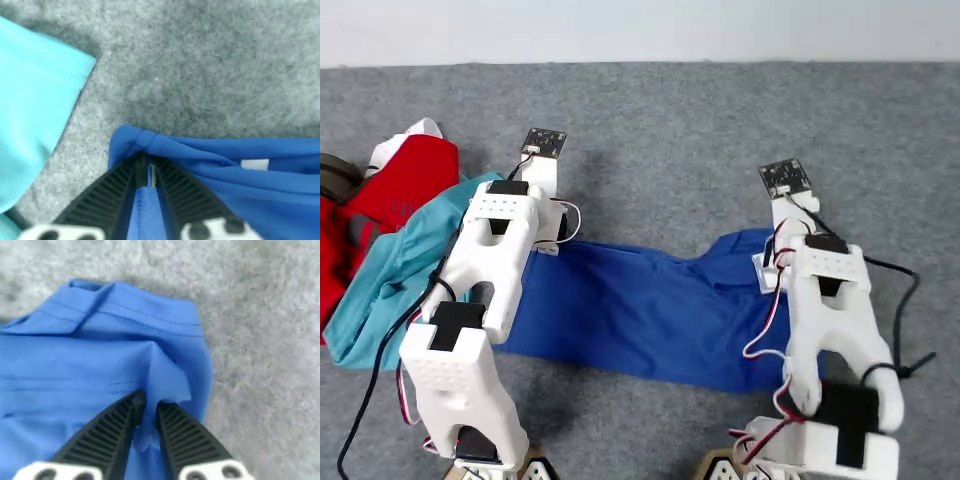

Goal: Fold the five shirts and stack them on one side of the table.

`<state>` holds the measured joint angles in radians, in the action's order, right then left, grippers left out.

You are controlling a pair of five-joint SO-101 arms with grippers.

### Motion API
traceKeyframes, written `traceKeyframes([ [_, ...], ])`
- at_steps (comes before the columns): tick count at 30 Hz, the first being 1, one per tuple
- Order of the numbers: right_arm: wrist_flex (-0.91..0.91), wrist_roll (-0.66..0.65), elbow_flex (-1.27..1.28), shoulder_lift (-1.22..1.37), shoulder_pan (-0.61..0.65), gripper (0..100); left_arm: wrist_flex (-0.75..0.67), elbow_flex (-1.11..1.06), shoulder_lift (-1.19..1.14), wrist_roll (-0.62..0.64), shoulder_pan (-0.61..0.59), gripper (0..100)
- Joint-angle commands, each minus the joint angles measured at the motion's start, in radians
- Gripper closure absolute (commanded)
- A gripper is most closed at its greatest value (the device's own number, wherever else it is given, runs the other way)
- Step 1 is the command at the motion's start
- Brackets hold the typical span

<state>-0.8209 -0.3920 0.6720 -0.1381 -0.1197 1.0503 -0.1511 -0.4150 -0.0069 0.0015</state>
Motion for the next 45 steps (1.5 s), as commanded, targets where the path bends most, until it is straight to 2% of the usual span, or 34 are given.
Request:
traceKeyframes([
  [1,-0.117,0.005,-0.061,-0.154,0.03,98.8,-0.014,0.008,0.005,0.005,-0.014,98],
  [7,-0.255,0.0,-0.044,-0.337,0.051,98.8,-0.014,0.008,0.005,0.005,-0.014,98],
  [14,-0.335,-0.12,0.087,-0.403,0.044,98.8,-0.014,0.008,0.005,0.005,-0.014,98],
  [23,-0.332,-0.141,0.157,-0.4,0.041,98.8,-0.014,0.008,0.005,0.005,-0.014,98],
  [28,-0.329,-0.176,0.16,-0.398,-0.053,98.8,-0.014,0.008,0.005,0.005,-0.014,98],
  [32,-0.26,-0.236,0.258,-0.398,-0.131,98.8,-0.014,0.008,0.005,0.005,-0.014,98],
  [37,-0.151,-0.259,0.391,-0.4,-0.102,98.6,-0.014,0.008,0.005,0.005,-0.014,98],
  [40,-0.114,-0.256,0.42,-0.4,-0.071,92.0,-0.014,0.008,0.005,0.005,-0.014,98],
  [45,-0.108,-0.256,0.393,-0.409,-0.064,70.3,-0.014,0.008,0.005,0.005,-0.014,98],
])
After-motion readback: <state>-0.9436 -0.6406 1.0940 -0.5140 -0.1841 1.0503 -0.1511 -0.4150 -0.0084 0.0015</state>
